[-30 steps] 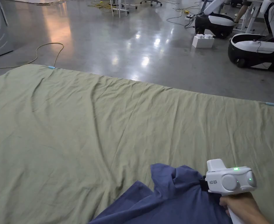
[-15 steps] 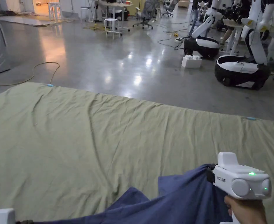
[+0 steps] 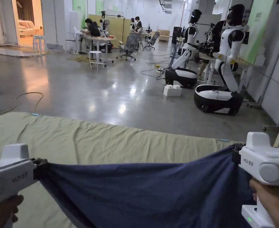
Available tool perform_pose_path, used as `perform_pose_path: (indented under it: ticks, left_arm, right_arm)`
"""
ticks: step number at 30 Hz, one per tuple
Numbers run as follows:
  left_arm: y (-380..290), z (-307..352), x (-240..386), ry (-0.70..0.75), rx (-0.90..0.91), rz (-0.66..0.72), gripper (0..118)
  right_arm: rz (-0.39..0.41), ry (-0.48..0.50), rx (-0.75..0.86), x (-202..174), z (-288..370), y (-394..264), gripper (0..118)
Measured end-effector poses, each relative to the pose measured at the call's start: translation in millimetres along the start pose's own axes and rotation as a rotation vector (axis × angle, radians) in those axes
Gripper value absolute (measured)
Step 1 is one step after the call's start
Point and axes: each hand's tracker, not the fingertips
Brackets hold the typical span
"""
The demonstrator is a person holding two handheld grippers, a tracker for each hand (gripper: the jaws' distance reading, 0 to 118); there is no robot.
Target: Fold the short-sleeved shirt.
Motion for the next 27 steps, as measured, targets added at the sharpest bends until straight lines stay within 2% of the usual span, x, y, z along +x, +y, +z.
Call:
perform_pose_path:
  ticks: [9,16,27]
  left_arm:
    - [99.6,-5.3,37.8,-0.044,0.114,-0.082,5]
    - [162.4,-17.4,50.3,-0.028,0.154,-0.131,5]
    - [242.3,-67.4,55.6,0.033,0.203,-0.157,5]
  right_arm:
    - [-0.009,-0.09,0.13,50.1,14.0,62.3,2]
    - [0.006,-0.124,0.202,37.5,32.5,114.6,2]
    - [0.031,-0.154,0.276,21.3,-13.2,187.4,2]
